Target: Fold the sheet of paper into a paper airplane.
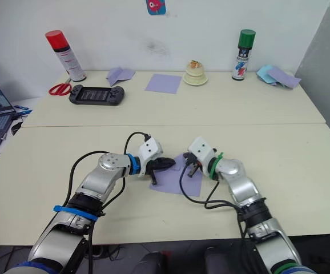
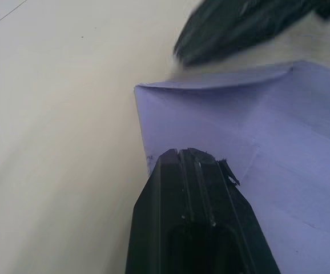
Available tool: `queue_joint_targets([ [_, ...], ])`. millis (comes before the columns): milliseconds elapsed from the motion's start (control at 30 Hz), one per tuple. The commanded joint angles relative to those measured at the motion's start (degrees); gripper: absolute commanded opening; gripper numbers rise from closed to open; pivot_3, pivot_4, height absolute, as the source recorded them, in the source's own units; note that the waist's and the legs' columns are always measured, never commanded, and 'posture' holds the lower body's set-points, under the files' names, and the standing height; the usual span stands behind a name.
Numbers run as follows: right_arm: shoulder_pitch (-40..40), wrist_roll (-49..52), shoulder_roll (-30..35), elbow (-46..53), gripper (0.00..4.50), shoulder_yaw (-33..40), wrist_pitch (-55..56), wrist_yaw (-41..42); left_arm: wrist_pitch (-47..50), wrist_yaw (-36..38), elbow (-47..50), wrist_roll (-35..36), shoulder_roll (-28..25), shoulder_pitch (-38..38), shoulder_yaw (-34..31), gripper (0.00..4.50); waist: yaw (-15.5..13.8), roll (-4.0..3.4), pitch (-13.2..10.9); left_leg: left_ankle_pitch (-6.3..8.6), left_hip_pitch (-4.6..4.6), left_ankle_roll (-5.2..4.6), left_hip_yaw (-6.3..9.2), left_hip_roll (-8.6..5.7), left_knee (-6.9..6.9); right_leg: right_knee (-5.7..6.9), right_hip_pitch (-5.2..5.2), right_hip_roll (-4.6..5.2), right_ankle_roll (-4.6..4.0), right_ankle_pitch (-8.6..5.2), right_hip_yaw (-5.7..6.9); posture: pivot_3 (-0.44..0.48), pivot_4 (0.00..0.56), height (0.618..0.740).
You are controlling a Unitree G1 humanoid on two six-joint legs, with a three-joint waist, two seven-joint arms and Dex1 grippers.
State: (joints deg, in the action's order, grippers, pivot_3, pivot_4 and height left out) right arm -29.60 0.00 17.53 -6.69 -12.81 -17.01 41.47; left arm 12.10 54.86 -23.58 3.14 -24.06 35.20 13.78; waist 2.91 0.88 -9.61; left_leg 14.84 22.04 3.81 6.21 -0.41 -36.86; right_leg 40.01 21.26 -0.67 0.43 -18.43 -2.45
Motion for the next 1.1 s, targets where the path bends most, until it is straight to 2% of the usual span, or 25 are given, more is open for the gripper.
queue_joint_targets([
  [33,3.4,3.5,4.6,8.5,0.00,1.4,-3.7,4.9,0.9,0.5,-0.6,-1.7,-0.5,-1.7,1.5,0.06,-0.1,0.00,0.0,0.00,0.00,0.00,0.00,0.00,0.02,-0.01,0.00,0.00,0.00,0.00,0.00,0.000,0.150,0.740],
  [233,9.4,5.0,14.7,15.7,0.00,-0.5,-9.2,11.9,0.6,1.0,-0.1,-2.2,-0.7,-2.3,2.1,0.06,-0.1,0.00,0.0,0.00,-0.01,-0.01,-0.06,0.00,0.00,-0.03,-0.01,0.00,0.06,-0.04,-0.05,0.000,0.150,0.740],
  [400,12.2,7.4,19.0,22.0,0.00,-2.9,-11.7,17.2,0.5,1.3,-0.1,-2.6,-0.8,-2.4,2.2,0.06,-0.1,0.01,0.0,0.00,-0.05,-0.01,-0.03,0.03,0.00,-0.02,-0.04,-0.04,0.18,-0.10,-0.01,0.000,0.150,0.740],
  [533,14.2,8.3,20.5,26.3,0.00,-4.4,-14.0,18.4,0.4,1.3,-0.2,-2.7,-0.9,-2.4,2.2,0.06,-0.2,0.02,0.0,0.00,-0.03,0.00,-0.02,0.01,0.00,-0.06,-0.07,-0.03,0.18,-0.10,-0.01,0.000,0.150,0.740],
  [667,14.7,3.4,21.1,26.1,0.00,-7.2,-13.1,14.8,0.2,1.4,-0.1,-2.8,-1.1,-2.7,2.2,0.06,-0.2,0.03,0.0,0.00,-0.03,0.00,-0.03,-0.01,-0.03,-0.07,-0.08,-0.01,0.19,-0.11,-0.02,0.000,0.150,0.740],
  [867,12.2,-1.1,23.7,28.3,0.00,-10.3,-13.0,14.5,0.1,1.7,-0.2,-2.9,-1.1,-2.6,2.4,0.06,-0.2,0.03,0.0,0.00,-0.10,0.00,-0.02,0.00,-0.05,-0.06,-0.14,-0.02,0.28,-0.16,0.00,0.000,0.150,0.740],
  [1100,11.7,-3.8,21.8,29.0,0.00,-13.2,-14.6,12.4,0.0,1.7,-0.1,-3.0,-1.1,-2.7,2.5,0.06,-0.3,0.04,0.0,0.00,-0.11,0.00,0.00,0.03,-0.05,-0.05,-0.14,-0.02,0.29,-0.16,0.01,0.000,0.150,0.740],
])
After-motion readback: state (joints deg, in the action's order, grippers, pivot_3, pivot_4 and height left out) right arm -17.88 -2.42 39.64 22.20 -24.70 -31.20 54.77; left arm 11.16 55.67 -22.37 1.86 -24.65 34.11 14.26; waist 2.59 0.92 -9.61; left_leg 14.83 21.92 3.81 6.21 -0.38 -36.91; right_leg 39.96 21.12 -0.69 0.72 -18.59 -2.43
